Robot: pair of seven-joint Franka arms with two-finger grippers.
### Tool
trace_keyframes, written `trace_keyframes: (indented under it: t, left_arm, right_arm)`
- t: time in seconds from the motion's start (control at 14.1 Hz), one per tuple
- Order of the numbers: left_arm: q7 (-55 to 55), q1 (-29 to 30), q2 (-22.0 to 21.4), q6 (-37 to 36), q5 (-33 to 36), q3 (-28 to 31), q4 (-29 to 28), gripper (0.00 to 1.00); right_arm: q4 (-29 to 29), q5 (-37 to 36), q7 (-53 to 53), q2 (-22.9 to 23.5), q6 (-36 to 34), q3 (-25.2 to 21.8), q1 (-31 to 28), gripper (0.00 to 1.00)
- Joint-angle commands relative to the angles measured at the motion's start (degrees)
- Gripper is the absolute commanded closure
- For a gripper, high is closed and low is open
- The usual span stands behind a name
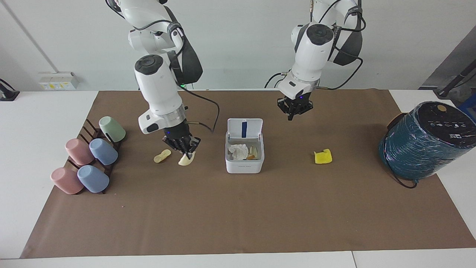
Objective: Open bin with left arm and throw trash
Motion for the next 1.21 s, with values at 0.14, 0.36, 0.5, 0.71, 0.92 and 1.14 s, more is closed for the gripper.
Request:
trace_keyframes:
  t: [0.14, 0.36, 0.5, 0.71, 0.92, 1.14]
  left_arm:
    - [7.29, 6.52, -0.9, 9.23, 0.42, -0.5, -7.41, 0.17]
    - [10.65, 10.13, -0.02, 13.96, 0.42, -0.33, -9.6, 0.0]
    - [11.53, 11.45, 0.6, 18.61, 0.42, -0.32, -12.94, 0.0]
    - [16.79, 14.61, 0.77, 26.53, 0.42, -0.5, -17.52, 0.0]
    - [16.98, 15.67, 3.84, 31.19, 0.42, -0.5, -18.05, 0.0]
    - [16.19, 15.59, 9.19, 36.9, 0.42, -0.5, -18.32, 0.0]
  right_arm:
    - [2.07, 1.48, 2.56, 2.21, 3.09, 0.79, 7.53, 1.0]
    - [1.99, 1.56, 7.02, 3.79, 5.37, 0.88, 11.57, 1.0]
    - [1.81, 1.91, 10.81, 4.5, 6.96, 1.05, 12.11, 1.0]
    - [-0.03, 4.29, 10.83, 4.77, 6.87, 1.05, 12.73, 0.93]
    - [-0.39, 4.29, 10.65, 5.03, 6.96, 0.97, 12.64, 0.52]
    - [-0.56, 4.29, 9.69, 5.12, 7.05, 0.97, 12.38, 0.3]
